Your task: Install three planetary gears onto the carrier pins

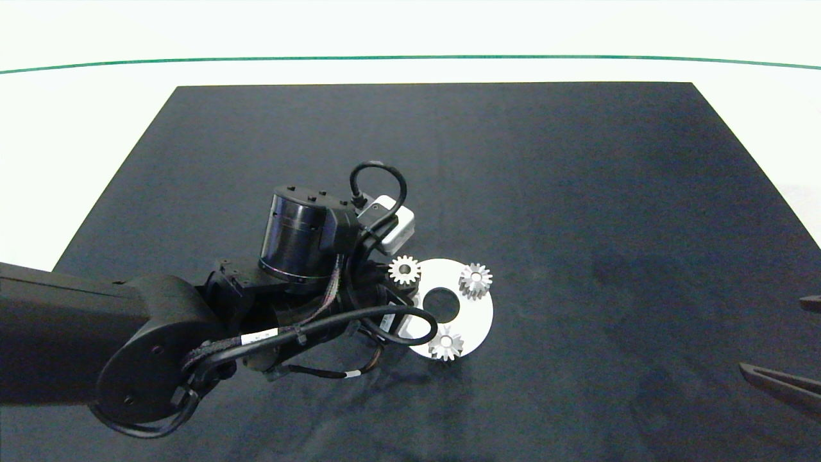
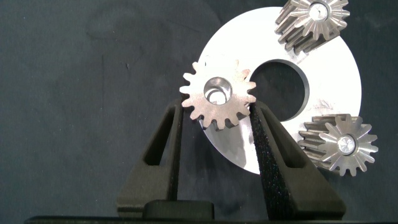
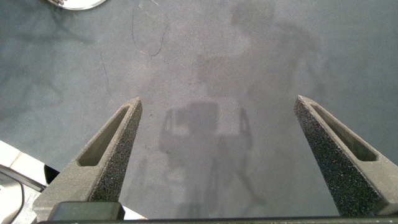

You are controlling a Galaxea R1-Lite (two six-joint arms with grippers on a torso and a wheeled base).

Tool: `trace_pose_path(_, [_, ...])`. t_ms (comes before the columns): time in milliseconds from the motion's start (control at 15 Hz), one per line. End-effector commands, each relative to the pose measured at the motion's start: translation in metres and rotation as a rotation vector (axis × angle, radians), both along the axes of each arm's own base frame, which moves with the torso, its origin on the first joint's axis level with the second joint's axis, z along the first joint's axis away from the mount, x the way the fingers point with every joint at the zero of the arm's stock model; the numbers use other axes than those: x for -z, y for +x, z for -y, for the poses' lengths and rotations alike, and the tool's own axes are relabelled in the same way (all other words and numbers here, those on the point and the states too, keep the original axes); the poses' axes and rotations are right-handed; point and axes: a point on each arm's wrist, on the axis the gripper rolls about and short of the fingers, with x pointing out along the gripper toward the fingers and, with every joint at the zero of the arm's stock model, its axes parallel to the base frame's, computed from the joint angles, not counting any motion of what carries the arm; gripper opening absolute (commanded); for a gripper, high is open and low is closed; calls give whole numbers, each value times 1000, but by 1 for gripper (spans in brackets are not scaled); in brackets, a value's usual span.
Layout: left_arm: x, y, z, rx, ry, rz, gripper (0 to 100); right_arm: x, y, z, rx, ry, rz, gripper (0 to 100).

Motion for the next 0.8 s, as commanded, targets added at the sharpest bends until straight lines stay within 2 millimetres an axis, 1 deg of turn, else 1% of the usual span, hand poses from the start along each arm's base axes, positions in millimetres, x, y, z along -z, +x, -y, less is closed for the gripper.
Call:
trace_pose_path(67, [1,0,1,2,3,0,1,0,0,0,-1,-2,-2,100])
trace_pose_path(800, [4,0,4,12,1,4,1,0,0,0,0,-2,-2,100])
